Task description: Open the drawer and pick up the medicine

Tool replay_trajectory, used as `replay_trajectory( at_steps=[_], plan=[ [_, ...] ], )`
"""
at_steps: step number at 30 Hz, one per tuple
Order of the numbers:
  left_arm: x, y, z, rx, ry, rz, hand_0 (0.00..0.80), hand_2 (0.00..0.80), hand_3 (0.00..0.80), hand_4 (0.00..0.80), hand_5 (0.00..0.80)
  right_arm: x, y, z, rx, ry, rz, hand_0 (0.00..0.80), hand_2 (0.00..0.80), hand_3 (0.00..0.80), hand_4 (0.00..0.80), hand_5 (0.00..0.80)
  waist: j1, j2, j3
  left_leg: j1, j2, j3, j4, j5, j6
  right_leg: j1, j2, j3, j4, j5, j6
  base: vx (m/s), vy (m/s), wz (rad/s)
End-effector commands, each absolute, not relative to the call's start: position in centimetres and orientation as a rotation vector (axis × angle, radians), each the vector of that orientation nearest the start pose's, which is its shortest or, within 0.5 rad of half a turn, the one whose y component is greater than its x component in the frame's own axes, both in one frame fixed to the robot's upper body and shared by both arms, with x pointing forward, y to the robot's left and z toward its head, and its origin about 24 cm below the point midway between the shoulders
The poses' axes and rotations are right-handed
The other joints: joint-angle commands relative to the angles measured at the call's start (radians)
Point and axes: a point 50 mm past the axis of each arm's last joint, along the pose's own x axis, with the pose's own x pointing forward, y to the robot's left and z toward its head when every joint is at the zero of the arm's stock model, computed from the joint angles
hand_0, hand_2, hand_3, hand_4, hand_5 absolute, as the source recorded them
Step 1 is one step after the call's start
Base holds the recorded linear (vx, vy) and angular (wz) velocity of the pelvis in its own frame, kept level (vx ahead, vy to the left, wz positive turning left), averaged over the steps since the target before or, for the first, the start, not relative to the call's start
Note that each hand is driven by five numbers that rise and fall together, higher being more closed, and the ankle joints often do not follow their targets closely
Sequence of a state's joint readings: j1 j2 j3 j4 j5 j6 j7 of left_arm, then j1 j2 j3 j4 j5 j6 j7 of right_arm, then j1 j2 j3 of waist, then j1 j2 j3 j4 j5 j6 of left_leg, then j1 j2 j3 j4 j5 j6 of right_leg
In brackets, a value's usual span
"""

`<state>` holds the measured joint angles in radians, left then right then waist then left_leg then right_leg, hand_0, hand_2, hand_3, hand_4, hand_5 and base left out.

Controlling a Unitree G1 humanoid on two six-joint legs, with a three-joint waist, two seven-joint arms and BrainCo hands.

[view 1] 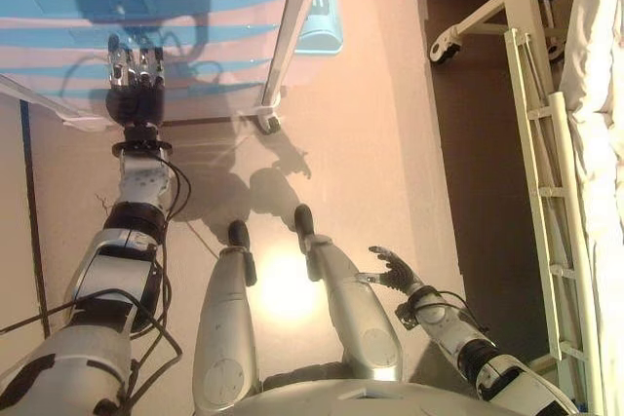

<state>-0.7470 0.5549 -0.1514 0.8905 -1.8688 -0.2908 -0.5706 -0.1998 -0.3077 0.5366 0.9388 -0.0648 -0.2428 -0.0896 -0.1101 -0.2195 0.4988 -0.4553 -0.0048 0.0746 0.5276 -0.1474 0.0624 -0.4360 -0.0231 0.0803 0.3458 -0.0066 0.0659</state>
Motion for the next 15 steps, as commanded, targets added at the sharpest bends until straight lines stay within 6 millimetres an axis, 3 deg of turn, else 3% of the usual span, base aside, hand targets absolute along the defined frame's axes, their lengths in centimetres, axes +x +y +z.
replay_trajectory(
  at_steps=[1, 2, 5, 9, 11, 12, 15],
  plan=[
    [33.0, 23.5, 29.5, -0.857, -1.258, -0.954, 0.800, 0.800, 0.800, 0.800, 0.800, 18.5, -18.9, -11.4, -0.683, 0.626, 0.407, 0.000, 0.000, 0.000, 0.000, 0.000, 0.051, 0.060, -0.090, 0.078, -0.059, -0.040, -0.042, -0.102, 0.019, 0.112, 0.001, -0.015, -0.051, -0.051, -0.045, -0.029, -0.015, 0.04],
    [33.0, 24.2, 28.4, -0.885, -1.252, -0.918, 0.800, 0.800, 0.800, 0.800, 0.800, 18.5, -19.0, -11.4, -0.685, 0.627, 0.404, 0.000, 0.000, 0.000, 0.000, 0.000, 0.057, 0.063, -0.097, 0.087, -0.060, -0.043, -0.063, -0.084, 0.014, 0.119, -0.003, -0.019, -0.057, -0.049, -0.047, 0.000, 0.000, 0.00],
    [32.6, 26.5, 22.4, -1.040, -1.213, -0.761, 0.800, 0.800, 0.800, 0.800, 0.800, 18.4, -19.1, -11.5, -0.696, 0.634, 0.392, 0.000, 0.000, 0.000, 0.000, 0.000, 0.087, 0.085, -0.124, 0.135, -0.062, -0.060, -0.117, -0.055, -0.002, 0.162, -0.016, -0.049, -0.060, -0.076, -0.055, -0.004, -0.001, 0.02],
    [30.9, 27.1, 13.6, -1.213, -1.090, -0.541, 0.800, 0.800, 0.800, 0.800, 0.800, 18.0, -19.8, -11.7, -0.708, 0.664, 0.372, 0.000, 0.000, 0.000, 0.000, 0.000, 0.122, 0.113, -0.160, 0.205, -0.062, -0.089, -0.173, -0.031, -0.018, 0.230, -0.035, -0.095, -0.065, -0.108, -0.065, 0.004, -0.005, 0.18],
    [29.5, 26.8, 9.1, -1.299, -0.996, -0.414, 0.800, 0.800, 0.800, 0.800, 0.800, 17.7, -20.2, -11.8, -0.720, 0.683, 0.370, 0.000, 0.000, 0.000, 0.000, 0.000, 0.136, 0.126, -0.177, 0.241, -0.062, -0.103, -0.195, -0.024, -0.022, 0.269, -0.043, -0.117, -0.071, -0.120, -0.067, 0.027, -0.023, 0.34],
    [28.2, 26.5, 6.1, -1.344, -0.932, -0.338, 0.800, 0.800, 0.800, 0.800, 0.800, 17.4, -20.6, -12.0, -0.720, 0.701, 0.362, 0.000, 0.000, 0.000, 0.000, 0.000, 0.144, 0.133, -0.191, 0.265, -0.061, -0.111, -0.209, -0.020, -0.026, 0.297, -0.047, -0.131, -0.081, -0.124, -0.067, 0.055, -0.034, 0.37],
    [24.3, 26.6, -0.4, -1.415, -0.773, -0.103, 0.800, 0.800, 0.800, 0.800, 0.800, 16.8, -21.4, -12.3, -0.720, 0.745, 0.355, 0.000, 0.000, 0.000, 0.000, 0.000, 0.163, 0.144, -0.222, 0.319, -0.054, -0.125, -0.248, -0.008, -0.034, 0.361, -0.048, -0.162, -0.108, -0.132, -0.072, 0.064, -0.048, 0.35]
  ],
)
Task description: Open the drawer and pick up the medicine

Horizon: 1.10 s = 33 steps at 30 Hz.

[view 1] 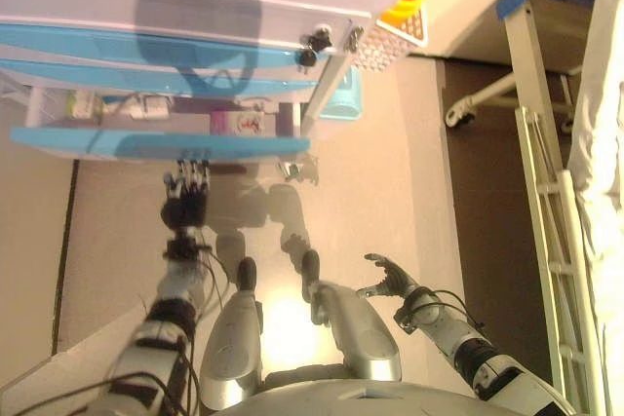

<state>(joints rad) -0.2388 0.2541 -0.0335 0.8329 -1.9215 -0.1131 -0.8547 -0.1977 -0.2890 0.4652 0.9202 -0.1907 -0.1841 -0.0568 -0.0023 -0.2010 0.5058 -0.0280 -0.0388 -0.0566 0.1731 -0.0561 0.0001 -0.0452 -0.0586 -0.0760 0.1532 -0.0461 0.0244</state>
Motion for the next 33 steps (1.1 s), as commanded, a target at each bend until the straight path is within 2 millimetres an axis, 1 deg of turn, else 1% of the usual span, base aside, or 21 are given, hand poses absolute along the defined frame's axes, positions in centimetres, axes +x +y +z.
replay_trajectory(
  at_steps=[1, 2, 4, 7, 8, 11, 12, 16, 17, 19, 21, 23, 26, 28, 31, 32, 33],
  plan=[
    [22.8, 26.5, -2.3, -1.416, -0.708, -0.025, 0.800, 0.800, 0.800, 0.800, 0.800, 16.6, -21.7, -12.4, -0.720, 0.761, 0.355, 0.000, 0.000, 0.000, 0.000, 0.000, 0.062, 0.128, -0.241, -0.091, -0.018, 0.003, 0.094, -0.094, 0.025, -0.010, -0.012, -0.016, 0.072, -0.093, -0.032, 0.057, -0.048, 0.39],
    [21.3, 26.7, -4.0, -1.436, -0.646, 0.084, 0.800, 0.800, 0.800, 0.800, 0.800, 16.4, -22.1, -12.5, -0.721, 0.773, 0.354, 0.000, 0.000, 0.000, 0.000, 0.000, 0.070, 0.132, -0.251, -0.077, -0.015, 0.001, 0.082, -0.089, 0.021, 0.006, -0.010, -0.028, 0.063, -0.095, -0.033, 0.040, -0.047, 0.40],
    [18.5, 26.9, -6.6, -1.453, -0.558, 0.232, 0.800, 0.800, 0.800, 0.800, 0.800, 16.1, -22.6, -12.6, -0.720, 0.799, 0.346, 0.000, 0.000, 0.000, 0.000, 0.000, 0.083, 0.137, -0.268, -0.059, -0.011, -0.004, 0.067, -0.081, 0.014, 0.028, -0.010, -0.045, 0.052, -0.097, -0.036, 0.024, -0.039, 0.37],
    [15.0, 27.0, -9.3, -1.454, -0.398, 0.410, 0.800, 0.800, 0.800, 0.800, 0.800, 15.6, -23.3, -12.9, -0.720, 0.833, 0.336, 0.000, 0.000, 0.000, 0.000, 0.000, 0.103, 0.144, -0.287, -0.043, -0.010, -0.018, 0.055, -0.074, 0.009, 0.052, -0.009, -0.067, 0.039, -0.100, -0.039, 0.008, -0.039, 0.38],
    [14.7, 27.0, -9.5, -1.453, -0.379, 0.424, 0.800, 0.800, 0.800, 0.800, 0.800, 15.6, -23.3, -12.9, -0.719, 0.837, 0.333, 0.000, 0.000, 0.000, 0.000, 0.000, 0.105, 0.145, -0.288, -0.042, -0.010, -0.020, 0.054, -0.074, 0.008, 0.055, -0.010, -0.071, 0.037, -0.100, -0.039, -0.023, -0.041, 0.25],
    [12.1, 26.5, -11.5, -1.423, -0.147, 0.548, 0.800, 0.800, 0.800, 0.800, 0.800, 15.3, -23.9, -13.1, -0.718, 0.857, 0.318, 0.000, 0.000, 0.000, 0.000, 0.000, 0.128, 0.153, -0.296, -0.035, -0.014, -0.037, 0.042, -0.066, 0.002, 0.071, -0.011, -0.095, 0.023, -0.100, -0.040, -0.052, -0.050, 0.22],
    [11.2, 26.3, -12.2, -1.389, -0.043, 0.583, 0.800, 0.800, 0.800, 0.800, 0.800, 15.3, -24.1, -13.1, -0.715, 0.863, 0.305, 0.000, 0.000, 0.000, 0.000, 0.000, 0.138, 0.157, -0.296, -0.035, -0.017, -0.044, 0.040, -0.062, 0.001, 0.076, -0.013, -0.104, 0.019, -0.099, -0.040, -0.074, -0.046, 0.38],
    [7.8, 26.0, -14.0, -1.291, 0.229, 0.699, 0.800, 0.800, 0.800, 0.800, 0.800, 15.4, -24.9, -13.0, -0.694, 0.876, 0.242, 0.000, 0.000, 0.000, 0.000, 0.000, 0.167, 0.171, -0.302, -0.035, -0.033, -0.075, 0.031, -0.052, -0.005, 0.088, -0.020, -0.130, 0.002, -0.094, -0.039, -0.086, -0.020, 0.53],
    [7.1, 26.2, -14.2, -1.255, 0.281, 0.733, 0.800, 0.800, 0.800, 0.800, 0.800, 15.5, -25.0, -12.9, -0.688, 0.877, 0.231, 0.000, 0.000, 0.000, 0.000, 0.000, 0.171, 0.173, -0.304, -0.035, -0.037, -0.080, 0.029, -0.050, -0.006, 0.090, -0.022, -0.134, -0.002, -0.092, -0.037, -0.069, 0.008, 0.34],
    [5.2, 27.0, -14.7, -1.172, 0.378, 0.866, 0.800, 0.800, 0.800, 0.800, 0.800, 15.4, -25.2, -13.0, -0.675, 0.876, 0.210, 0.000, 0.000, 0.000, 0.000, 0.000, 0.182, 0.179, -0.311, -0.034, -0.048, -0.093, 0.019, -0.043, -0.007, 0.094, -0.025, -0.146, -0.013, -0.087, -0.036, -0.058, 0.015, 0.33],
    [3.8, 28.2, -14.8, -1.088, 0.423, 0.999, 0.800, 0.800, 0.800, 0.800, 0.800, 15.4, -25.3, -12.9, -0.667, 0.873, 0.196, 0.000, 0.000, 0.000, 0.000, 0.000, 0.187, 0.184, -0.317, -0.032, -0.055, -0.100, 0.013, -0.039, -0.009, 0.097, -0.028, -0.151, -0.022, -0.082, -0.032, -0.036, 0.027, 0.31],
    [2.7, 29.4, -14.6, -0.992, 0.475, 1.090, 0.800, 0.800, 0.800, 0.800, 0.800, 15.5, -25.4, -12.9, -0.659, 0.871, 0.177, 0.000, 0.000, 0.000, 0.000, 0.000, 0.188, 0.190, -0.326, -0.027, -0.062, -0.106, 0.008, -0.038, -0.011, 0.101, -0.031, -0.152, -0.032, -0.078, -0.030, -0.016, 0.041, 0.25],
    [2.1, 30.1, -14.5, -0.912, 0.523, 1.148, 0.800, 0.800, 0.800, 0.800, 0.800, 15.3, -25.4, -12.9, -0.643, 0.863, 0.148, 0.000, 0.000, 0.000, 0.000, 0.000, 0.183, 0.197, -0.340, -0.021, -0.067, -0.105, 0.001, -0.038, -0.011, 0.103, -0.035, -0.150, -0.040, -0.073, -0.026, 0.002, 0.065, 0.10],
    [2.3, 30.1, -14.5, -0.863, 0.568, 1.131, 0.800, 0.800, 0.800, 0.800, 0.800, 15.3, -25.4, -12.9, -0.629, 0.853, 0.124, 0.000, 0.000, 0.000, 0.000, 0.000, 0.174, 0.202, -0.351, -0.015, -0.070, -0.100, -0.008, -0.039, -0.008, 0.102, -0.037, -0.144, -0.043, -0.070, -0.023, 0.015, 0.071, -0.02],
    [3.5, 29.6, -14.6, -0.758, 0.650, 1.013, 0.800, 0.800, 0.800, 0.800, 0.800, 15.5, -25.4, -12.7, -0.580, 0.809, 0.053, 0.000, 0.000, 0.000, 0.000, 0.000, 0.158, 0.206, -0.362, 0.001, -0.071, -0.092, -0.027, -0.040, -0.002, 0.104, -0.036, -0.131, -0.051, -0.062, -0.016, 0.024, 0.060, -0.10],
    [4.1, 29.3, -14.6, -0.716, 0.675, 0.951, 0.750, 0.750, 0.750, 0.750, 0.750, 15.7, -25.3, -12.4, -0.559, 0.779, 0.029, 0.000, 0.000, 0.000, 0.000, 0.000, 0.151, 0.206, -0.365, 0.007, -0.071, -0.087, -0.033, -0.040, 0.001, 0.105, -0.036, -0.125, -0.054, -0.058, -0.014, 0.035, 0.048, -0.07],
    [4.6, 28.8, -14.7, -0.671, 0.710, 0.891, 0.389, 0.389, 0.389, 0.389, 0.389, 16.2, -25.2, -12.0, -0.548, 0.735, 0.013, 0.000, 0.000, 0.000, 0.000, 0.000, 0.144, 0.205, -0.368, 0.011, -0.070, -0.082, -0.038, -0.041, 0.004, 0.106, -0.034, -0.117, -0.058, -0.053, -0.012, 0.040, 0.043, -0.05]
  ],
)
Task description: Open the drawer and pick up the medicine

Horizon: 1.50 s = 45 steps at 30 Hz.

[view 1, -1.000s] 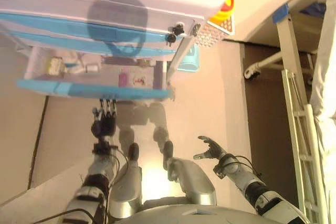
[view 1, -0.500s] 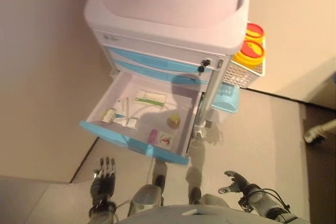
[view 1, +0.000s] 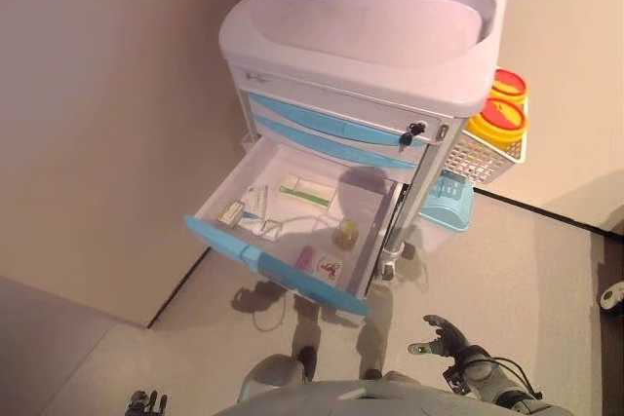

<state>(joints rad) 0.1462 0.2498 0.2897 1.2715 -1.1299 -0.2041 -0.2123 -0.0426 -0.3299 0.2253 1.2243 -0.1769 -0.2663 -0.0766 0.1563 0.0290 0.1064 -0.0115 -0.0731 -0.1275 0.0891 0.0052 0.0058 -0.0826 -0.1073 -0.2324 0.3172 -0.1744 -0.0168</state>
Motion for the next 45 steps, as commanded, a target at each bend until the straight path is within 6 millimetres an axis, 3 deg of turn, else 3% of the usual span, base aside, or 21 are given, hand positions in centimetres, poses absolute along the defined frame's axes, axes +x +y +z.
replay_trajectory(
  at_steps=[1, 4, 9, 15, 20, 25, 32, 37, 40, 45],
  plan=[
    [5.1, 28.3, -14.8, -0.623, 0.745, 0.838, 0.000, 0.000, 0.000, 0.000, 0.000, 16.9, -25.0, -11.5, -0.537, 0.682, 0.002, 0.000, 0.000, 0.000, 0.000, 0.000, -0.020, -0.026, 0.027, 0.000, -0.035, -0.006, 0.040, -0.103, 0.002, 0.144, 0.017, 0.047, -0.226, 0.079, 0.031, 0.042, 0.034, -0.08],
    [6.3, 26.4, -15.1, -0.430, 0.848, 0.621, 0.000, 0.000, 0.000, 0.000, 0.000, 19.9, -23.9, -8.8, -0.524, 0.472, -0.023, 0.000, 0.000, 0.000, 0.000, 0.000, -0.042, -0.034, 0.018, 0.012, -0.030, 0.014, 0.022, -0.104, 0.010, 0.143, 0.023, 0.070, -0.238, 0.091, 0.037, 0.049, 0.021, -0.13],
    [7.9, 24.0, -15.2, -0.027, 0.949, 0.215, 0.000, 0.000, 0.000, 0.000, 0.000, 24.7, -22.1, -1.2, -0.577, 0.077, -0.003, 0.000, 0.000, 0.000, 0.000, 0.000, -0.089, -0.041, 0.014, 0.028, -0.019, 0.052, -0.009, -0.106, 0.026, 0.122, 0.031, 0.112, -0.241, 0.107, 0.051, 0.027, 0.047, -0.20],
    [8.3, 22.5, -15.8, 0.163, 1.053, 0.015, 0.000, 0.000, 0.000, 0.000, 0.000, 28.1, -19.0, 8.0, -0.778, -0.433, 0.105, 0.000, 0.000, 0.000, 0.000, 0.000, -0.105, -0.044, 0.009, 0.050, -0.008, 0.087, -0.057, -0.100, 0.033, 0.109, 0.027, 0.139, -0.257, 0.128, 0.076, 0.035, 0.081, -0.19],
    [8.4, 22.5, -16.0, 0.202, 1.100, 0.012, 0.000, 0.000, 0.000, 0.000, 0.000, 30.4, -16.3, 12.5, -0.854, -0.617, 0.210, 0.000, 0.000, 0.000, 0.000, 0.000, -0.076, -0.067, 0.014, 0.044, -0.005, 0.095, -0.071, -0.095, 0.029, 0.103, 0.012, 0.125, -0.273, 0.145, 0.093, 0.025, 0.020, -0.05],
    [9.7, 22.8, -15.6, 0.264, 1.073, -0.057, 0.000, 0.000, 0.000, 0.000, 0.000, 32.4, -13.5, 14.2, -1.015, -0.676, 0.298, 0.000, 0.000, 0.000, 0.000, 0.000, -0.029, -0.086, 0.032, 0.018, -0.004, 0.086, -0.066, -0.090, 0.029, 0.089, 0.000, 0.107, -0.284, 0.162, 0.102, 0.011, -0.006, 0.06],
    [13.5, 24.1, -14.1, 0.284, 0.969, -0.037, 0.000, 0.000, 0.000, 0.000, 0.000, 35.3, -12.7, 14.8, -1.226, -0.641, 0.340, 0.000, 0.000, 0.000, 0.000, 0.000, 0.037, -0.107, 0.096, -0.055, -0.004, 0.052, -0.056, -0.069, 0.031, 0.042, -0.007, 0.070, -0.278, 0.176, 0.109, -0.084, -0.042, 0.17],
    [14.7, 24.8, -13.4, 0.321, 0.943, -0.038, 0.000, 0.000, 0.000, 0.000, 0.000, 36.5, -13.1, 14.3, -1.328, -0.574, 0.386, 0.000, 0.000, 0.000, 0.000, 0.000, 0.069, -0.121, 0.125, -0.083, -0.003, 0.032, -0.059, -0.055, 0.030, 0.027, -0.006, 0.047, -0.275, 0.180, 0.108, -0.034, -0.056, 0.19],
    [15.3, 25.2, -13.1, 0.343, 0.932, -0.041, 0.000, 0.000, 0.000, 0.000, 0.000, 37.3, -13.7, 12.7, -1.442, -0.465, 0.439, 0.000, 0.000, 0.000, 0.000, 0.000, 0.096, -0.135, 0.144, -0.102, -0.003, 0.019, -0.066, -0.045, 0.030, 0.018, -0.004, 0.030, -0.279, 0.183, 0.109, -0.006, -0.057, 0.17],
    [15.4, 25.9, -12.9, 0.374, 0.927, -0.033, 0.000, 0.000, 0.000, 0.000, 0.000, 37.7, -14.9, 11.0, -1.488, -0.310, 0.483, 0.000, 0.000, 0.000, 0.000, 0.000, 0.112, -0.156, 0.160, -0.112, 0.005, 0.017, -0.080, -0.037, 0.028, 0.012, 0.001, 0.019, -0.284, 0.189, 0.111, 0.023, -0.064, 0.14]
  ],
)
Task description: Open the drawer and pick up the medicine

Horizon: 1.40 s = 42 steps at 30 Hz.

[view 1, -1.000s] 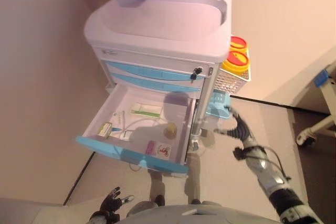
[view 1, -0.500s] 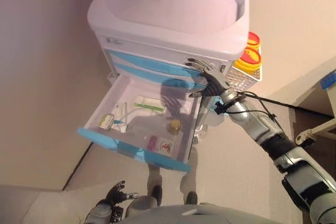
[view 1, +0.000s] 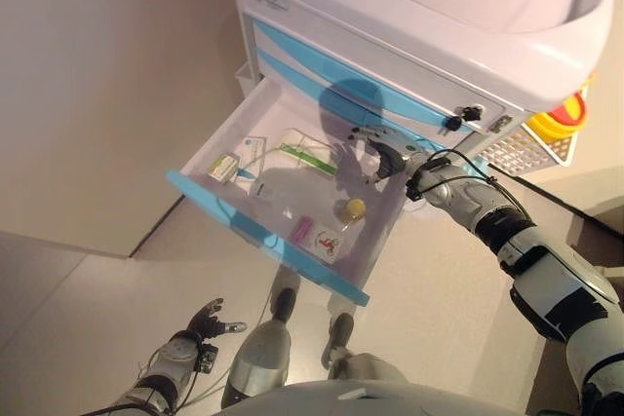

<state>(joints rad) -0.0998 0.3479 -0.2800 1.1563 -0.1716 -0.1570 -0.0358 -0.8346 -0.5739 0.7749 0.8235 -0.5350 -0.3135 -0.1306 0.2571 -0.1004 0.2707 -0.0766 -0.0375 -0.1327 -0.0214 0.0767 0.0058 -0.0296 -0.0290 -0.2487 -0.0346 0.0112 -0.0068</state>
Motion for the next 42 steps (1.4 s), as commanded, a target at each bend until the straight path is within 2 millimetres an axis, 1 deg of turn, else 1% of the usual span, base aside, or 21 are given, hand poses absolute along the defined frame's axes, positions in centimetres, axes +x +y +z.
replay_trajectory(
  at_steps=[1, 5, 10, 15, 19, 26, 34, 37, 42],
  plan=[
    [15.4, 26.0, -12.9, 0.377, 0.926, -0.033, 0.000, 0.000, 0.000, 0.000, 0.000, 37.7, -15.1, 10.7, -1.491, -0.290, 0.486, 0.000, 0.000, 0.000, 0.000, 0.000, 0.012, -0.029, -0.002, -0.047, -0.030, 0.022, 0.027, -0.108, 0.028, -0.042, -0.077, 0.035, 0.067, 0.004, 0.101, 0.020, -0.042, 0.08],
    [16.0, 26.0, -12.6, 0.383, 0.905, -0.031, 0.000, 0.000, 0.000, 0.000, 0.000, 37.6, -15.4, 9.6, -1.519, -0.251, 0.509, 0.000, 0.000, 0.000, 0.000, 0.000, 0.014, -0.033, 0.003, -0.049, -0.026, 0.026, 0.015, -0.104, 0.027, -0.050, -0.076, 0.032, 0.066, 0.005, 0.104, 0.004, -0.008, 0.01],
    [16.8, 25.8, -12.2, 0.390, 0.868, -0.046, 0.000, 0.000, 0.000, 0.000, 0.000, 37.3, -15.4, 8.6, -1.628, -0.241, 0.585, 0.000, 0.000, 0.000, 0.000, 0.000, 0.012, -0.034, 0.008, -0.052, -0.026, 0.027, 0.004, -0.099, 0.027, -0.059, -0.075, 0.034, 0.068, 0.007, 0.107, 0.000, 0.000, 0.00],
    [17.1, 25.5, -12.1, 0.392, 0.849, -0.060, 0.000, 0.000, 0.000, 0.000, 0.000, 36.7, -15.2, 7.3, -1.730, -0.251, 0.669, 0.000, 0.000, 0.000, 0.000, 0.000, 0.013, -0.034, 0.006, -0.049, -0.025, 0.031, -0.005, -0.096, 0.026, -0.062, -0.075, 0.035, 0.065, 0.008, 0.109, 0.000, 0.000, 0.00],
    [17.3, 25.3, -12.0, 0.371, 0.843, -0.068, 0.000, 0.000, 0.000, 0.000, 0.000, 36.2, -15.3, 6.3, -1.792, -0.258, 0.722, 0.000, 0.000, 0.000, 0.000, 0.000, 0.015, -0.025, 0.007, -0.048, -0.027, 0.029, -0.009, -0.094, 0.026, -0.065, -0.077, 0.036, 0.065, 0.007, 0.110, 0.000, 0.000, 0.00],
    [17.3, 25.2, -12.0, 0.366, 0.847, -0.086, 0.000, 0.000, 0.000, 0.000, 0.000, 35.3, -15.6, 4.6, -1.808, -0.249, 0.772, 0.000, 0.000, 0.000, 0.000, 0.000, 0.018, -0.008, 0.011, -0.053, -0.033, 0.023, -0.011, -0.089, 0.028, -0.071, -0.080, 0.035, 0.065, 0.008, 0.111, 0.000, 0.000, 0.00],
    [17.1, 24.9, -12.1, 0.360, 0.849, -0.101, 0.000, 0.000, 0.000, 0.000, 0.000, 34.8, -16.2, 3.3, -1.793, -0.220, 0.716, 0.000, 0.000, 0.000, 0.000, 0.000, 0.021, 0.009, 0.016, -0.059, -0.037, 0.019, -0.009, -0.087, 0.028, -0.077, -0.085, 0.028, 0.067, 0.009, 0.112, 0.000, 0.000, 0.00],
    [17.2, 24.6, -12.1, 0.359, 0.847, -0.114, 0.000, 0.000, 0.000, 0.000, 0.000, 34.8, -16.4, 3.1, -1.796, -0.218, 0.675, 0.000, 0.000, 0.000, 0.000, 0.000, 0.020, 0.016, 0.018, -0.061, -0.040, 0.015, -0.008, -0.086, 0.030, -0.078, -0.086, 0.027, 0.067, 0.009, 0.113, 0.000, 0.000, 0.00],
    [17.2, 24.1, -12.2, 0.358, 0.840, -0.130, 0.000, 0.000, 0.000, 0.000, 0.000, 35.1, -16.5, 3.4, -1.783, -0.219, 0.612, 0.000, 0.000, 0.000, 0.000, 0.000, 0.021, 0.024, 0.023, -0.064, -0.045, 0.011, -0.004, -0.085, 0.032, -0.081, -0.088, 0.025, 0.069, 0.013, 0.114, 0.000, 0.000, 0.00]
  ],
)
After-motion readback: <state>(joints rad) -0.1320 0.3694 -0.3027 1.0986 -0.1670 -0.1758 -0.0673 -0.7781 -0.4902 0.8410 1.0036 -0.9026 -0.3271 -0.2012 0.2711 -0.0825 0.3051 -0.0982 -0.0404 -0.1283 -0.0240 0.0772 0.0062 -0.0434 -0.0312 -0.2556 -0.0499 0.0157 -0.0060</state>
